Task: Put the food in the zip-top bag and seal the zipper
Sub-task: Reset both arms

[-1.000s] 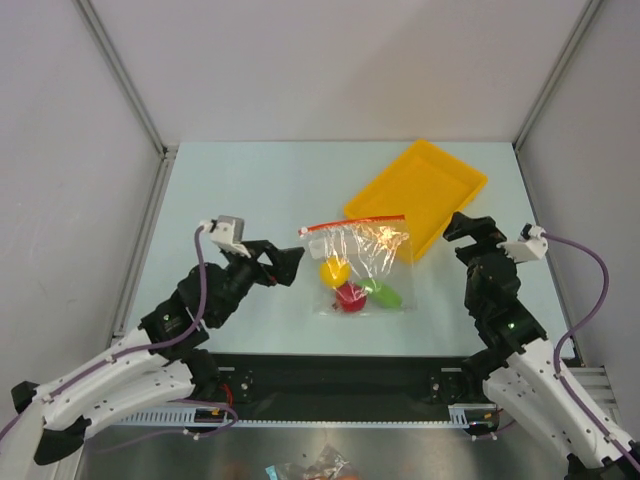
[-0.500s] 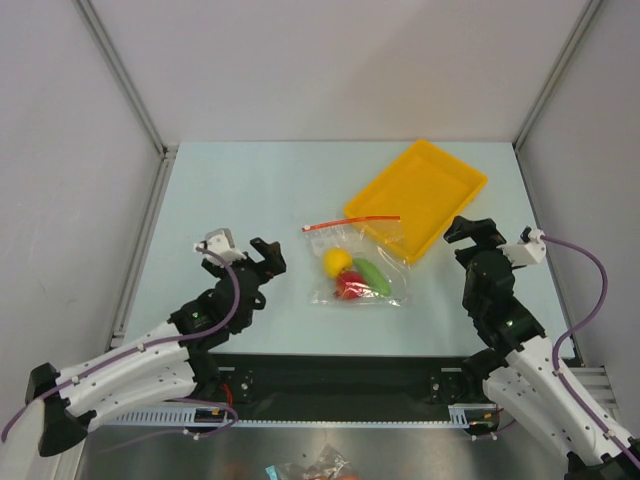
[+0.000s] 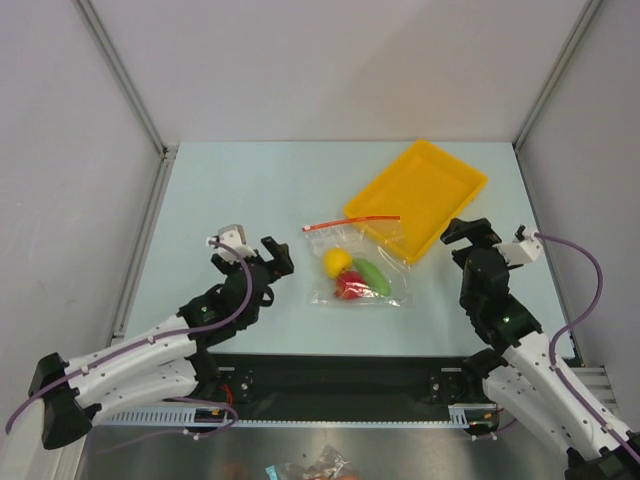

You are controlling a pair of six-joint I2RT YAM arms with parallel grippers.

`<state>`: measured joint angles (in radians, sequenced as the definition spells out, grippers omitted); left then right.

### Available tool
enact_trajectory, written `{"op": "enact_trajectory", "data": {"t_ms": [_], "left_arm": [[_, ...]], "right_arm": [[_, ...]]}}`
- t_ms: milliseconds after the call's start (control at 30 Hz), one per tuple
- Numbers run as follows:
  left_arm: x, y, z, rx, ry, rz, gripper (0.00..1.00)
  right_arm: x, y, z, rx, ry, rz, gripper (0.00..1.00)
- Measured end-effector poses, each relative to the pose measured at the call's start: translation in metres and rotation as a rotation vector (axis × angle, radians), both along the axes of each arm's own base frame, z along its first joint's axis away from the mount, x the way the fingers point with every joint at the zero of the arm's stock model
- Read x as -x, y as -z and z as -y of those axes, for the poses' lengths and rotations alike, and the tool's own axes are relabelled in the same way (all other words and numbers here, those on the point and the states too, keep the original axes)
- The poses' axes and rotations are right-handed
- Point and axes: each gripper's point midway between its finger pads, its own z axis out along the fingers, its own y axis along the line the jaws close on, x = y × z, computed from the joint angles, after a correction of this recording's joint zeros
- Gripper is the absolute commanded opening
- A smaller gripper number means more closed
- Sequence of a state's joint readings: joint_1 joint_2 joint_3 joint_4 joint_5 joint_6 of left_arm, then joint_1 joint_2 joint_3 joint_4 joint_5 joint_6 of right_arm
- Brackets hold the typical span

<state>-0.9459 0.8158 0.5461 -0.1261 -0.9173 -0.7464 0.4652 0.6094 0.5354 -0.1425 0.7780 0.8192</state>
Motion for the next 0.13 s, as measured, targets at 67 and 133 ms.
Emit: {"op": "enact_trajectory", "data": {"t_ms": [67,133], "left_arm": [[-0.0003,-0.0016,0.0056,-0.002,0.030,-0.002,1.00],[-0.0006,-0.0025,0.0121,-0.007,0.061,-0.010,1.00]], "right_arm": [[-0.0004,0.0013,-0.0002,0.002,0.000,-0.005,1.00],[-0.0010,0.0031,-0.0009,0.005,-0.002,-0.012,1.00]]}}
